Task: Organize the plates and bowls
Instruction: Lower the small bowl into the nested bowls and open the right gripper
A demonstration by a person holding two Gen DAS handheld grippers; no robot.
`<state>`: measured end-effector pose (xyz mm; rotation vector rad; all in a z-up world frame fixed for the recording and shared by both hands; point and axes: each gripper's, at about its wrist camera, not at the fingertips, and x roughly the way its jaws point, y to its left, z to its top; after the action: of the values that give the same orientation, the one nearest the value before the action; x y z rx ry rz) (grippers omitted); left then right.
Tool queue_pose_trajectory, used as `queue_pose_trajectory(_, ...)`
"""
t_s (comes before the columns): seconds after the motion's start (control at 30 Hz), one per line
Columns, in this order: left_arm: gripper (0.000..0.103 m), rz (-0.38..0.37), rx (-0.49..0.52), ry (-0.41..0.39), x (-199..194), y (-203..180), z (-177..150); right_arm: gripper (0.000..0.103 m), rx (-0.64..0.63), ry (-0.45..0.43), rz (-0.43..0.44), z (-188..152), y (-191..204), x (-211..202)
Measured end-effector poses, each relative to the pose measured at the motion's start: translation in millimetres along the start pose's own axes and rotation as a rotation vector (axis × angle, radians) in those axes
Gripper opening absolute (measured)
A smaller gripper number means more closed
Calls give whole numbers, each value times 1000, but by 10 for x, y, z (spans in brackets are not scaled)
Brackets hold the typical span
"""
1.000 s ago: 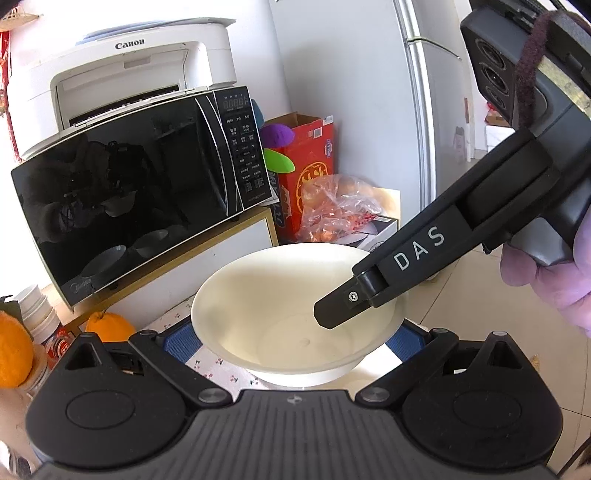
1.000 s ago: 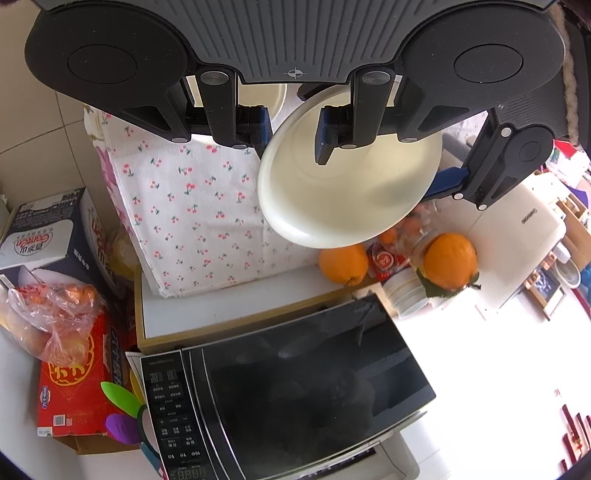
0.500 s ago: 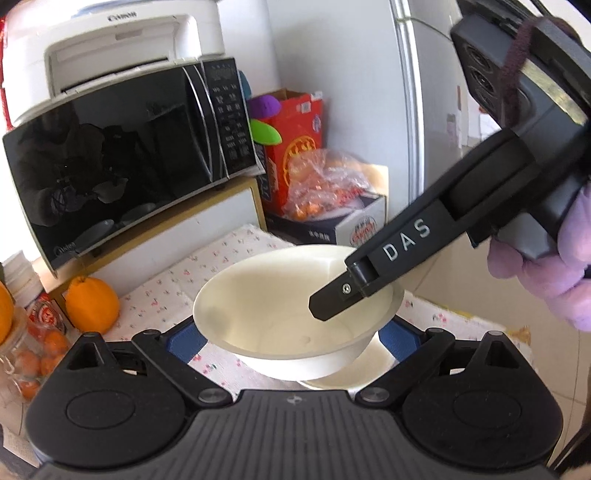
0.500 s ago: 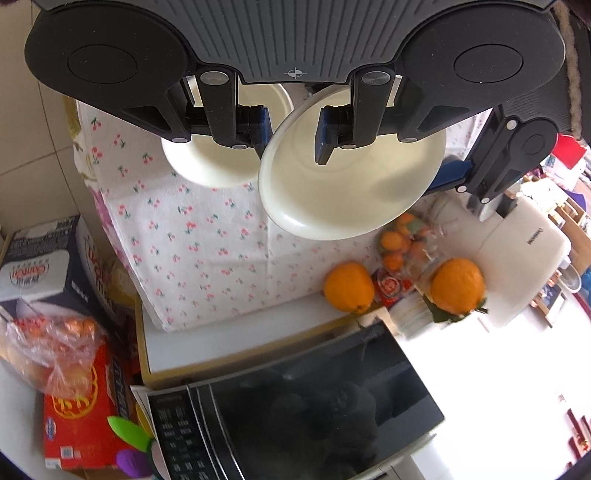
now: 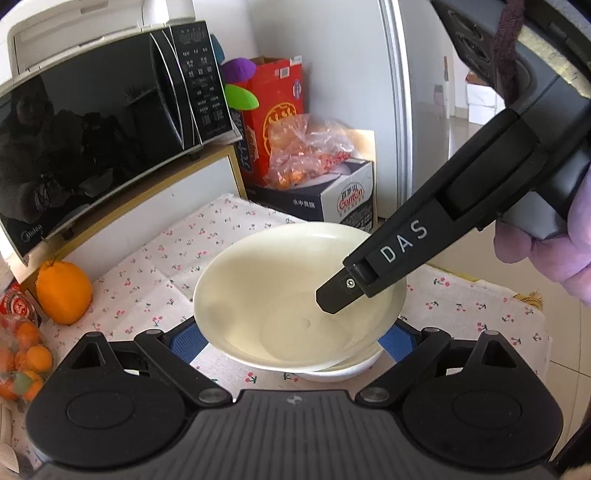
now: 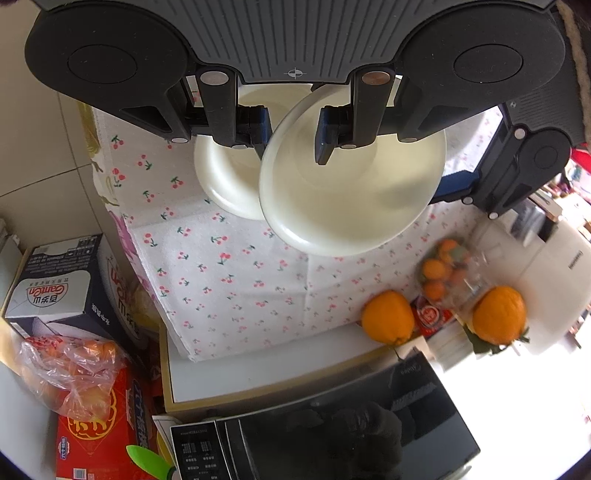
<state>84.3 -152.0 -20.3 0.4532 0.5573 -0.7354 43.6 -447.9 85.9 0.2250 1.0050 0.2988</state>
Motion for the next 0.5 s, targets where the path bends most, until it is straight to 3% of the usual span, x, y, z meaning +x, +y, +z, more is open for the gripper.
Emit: queue_pose_trajectory(0.5, 96, 6, 39, 44, 183, -136, 35, 23, 40, 36, -75, -6, -193, 99)
